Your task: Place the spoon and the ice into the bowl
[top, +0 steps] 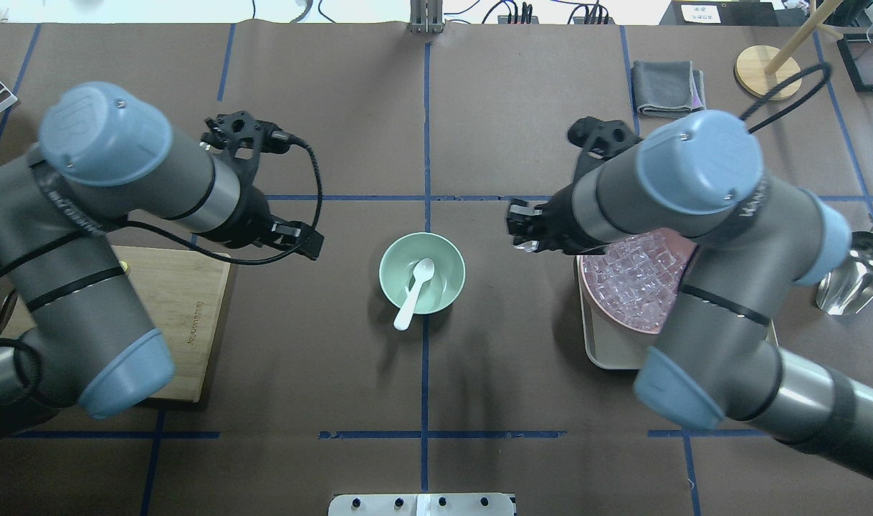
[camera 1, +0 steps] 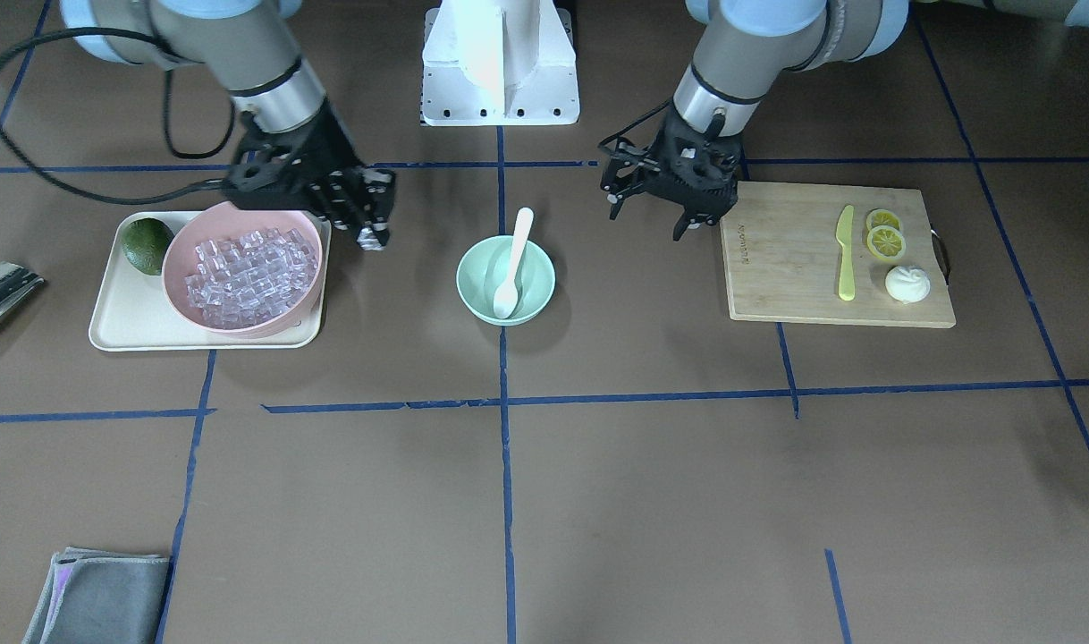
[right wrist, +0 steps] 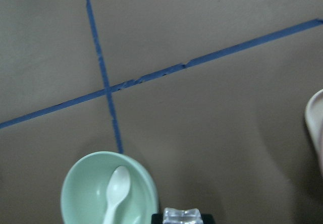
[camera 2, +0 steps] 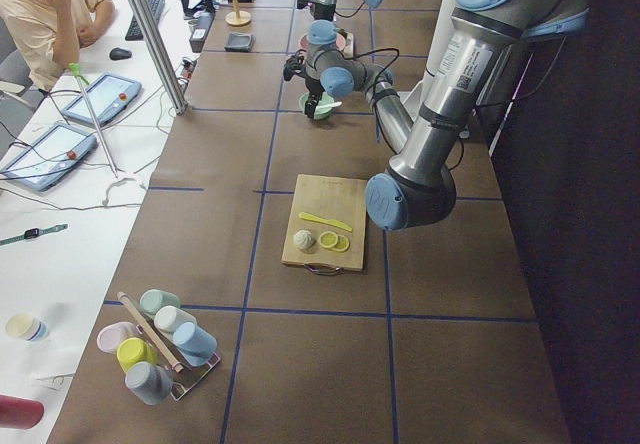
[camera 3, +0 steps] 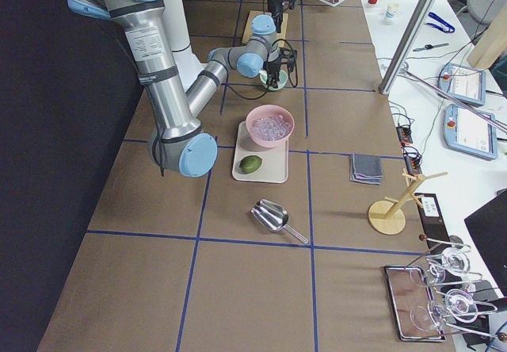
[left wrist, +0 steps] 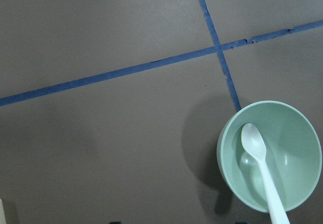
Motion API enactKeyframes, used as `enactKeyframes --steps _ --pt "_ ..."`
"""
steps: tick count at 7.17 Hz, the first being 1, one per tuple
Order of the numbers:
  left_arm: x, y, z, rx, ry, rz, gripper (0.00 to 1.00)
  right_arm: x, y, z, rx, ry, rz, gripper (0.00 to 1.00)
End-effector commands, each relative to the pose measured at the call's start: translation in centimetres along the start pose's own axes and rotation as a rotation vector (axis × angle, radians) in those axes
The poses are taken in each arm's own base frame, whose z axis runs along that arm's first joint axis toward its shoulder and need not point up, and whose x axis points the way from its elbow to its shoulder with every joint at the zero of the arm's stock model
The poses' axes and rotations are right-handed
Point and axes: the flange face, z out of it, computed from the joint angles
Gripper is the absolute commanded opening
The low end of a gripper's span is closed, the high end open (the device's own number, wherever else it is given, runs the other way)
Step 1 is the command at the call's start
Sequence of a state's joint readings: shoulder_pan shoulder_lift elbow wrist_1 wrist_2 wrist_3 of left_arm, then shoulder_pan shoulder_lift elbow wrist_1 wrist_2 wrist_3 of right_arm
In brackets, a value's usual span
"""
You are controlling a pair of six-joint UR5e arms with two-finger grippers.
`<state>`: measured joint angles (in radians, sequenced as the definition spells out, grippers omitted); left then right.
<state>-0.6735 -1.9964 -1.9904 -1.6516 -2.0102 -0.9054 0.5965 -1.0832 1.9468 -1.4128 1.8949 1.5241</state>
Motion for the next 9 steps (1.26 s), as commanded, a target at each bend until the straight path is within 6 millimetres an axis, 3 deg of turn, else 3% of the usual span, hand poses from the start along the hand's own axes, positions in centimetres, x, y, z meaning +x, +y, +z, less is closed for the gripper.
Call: enactKeyframes --steps 1,2,3,4,5,6,7,8,9 --pt "-4.1 2.3 -1.2 -0.002 -0.036 -0.036 0.91 -6.8 4.0 3.6 -0.002 -0.022 0.049 0.01" --pt "-4.3 2.2 -1.2 0.0 -0.04 -0.039 0.92 -8.7 4.5 5.9 0.026 -0.034 0.044 0.01" --pt "-4.3 2.2 -1.1 -0.002 -0.041 -0.039 0.93 -8.5 4.4 7.9 0.024 -0.036 0.04 0.04" --pt "-4.3 2.2 -1.1 -0.002 -0.041 -0.04 0.93 -8.4 3.8 10.4 0.03 -0.002 0.039 0.35" --pt "-4.0 2.3 -1.0 -0.005 -0.039 -0.052 0.94 -7.7 3.9 11.4 0.026 0.018 0.04 0.66" --pt "-3.9 2.3 -0.8 -0.008 -0.039 -0.066 0.94 -7.8 4.0 11.4 0.024 0.015 0.041 0.68" --pt "-4.0 2.3 -0.7 -0.009 -0.04 -0.067 0.94 -7.7 4.0 11.5 0.026 0.018 0.042 1.0" --pt "-3.8 2.3 -0.8 -0.007 -0.038 -0.066 0.94 -8.0 3.7 11.1 0.029 0.009 0.039 1.0" --pt "-4.0 2.2 -1.1 -0.001 -0.037 -0.063 0.94 -7.9 1.5 8.1 0.042 -0.023 0.054 1.0"
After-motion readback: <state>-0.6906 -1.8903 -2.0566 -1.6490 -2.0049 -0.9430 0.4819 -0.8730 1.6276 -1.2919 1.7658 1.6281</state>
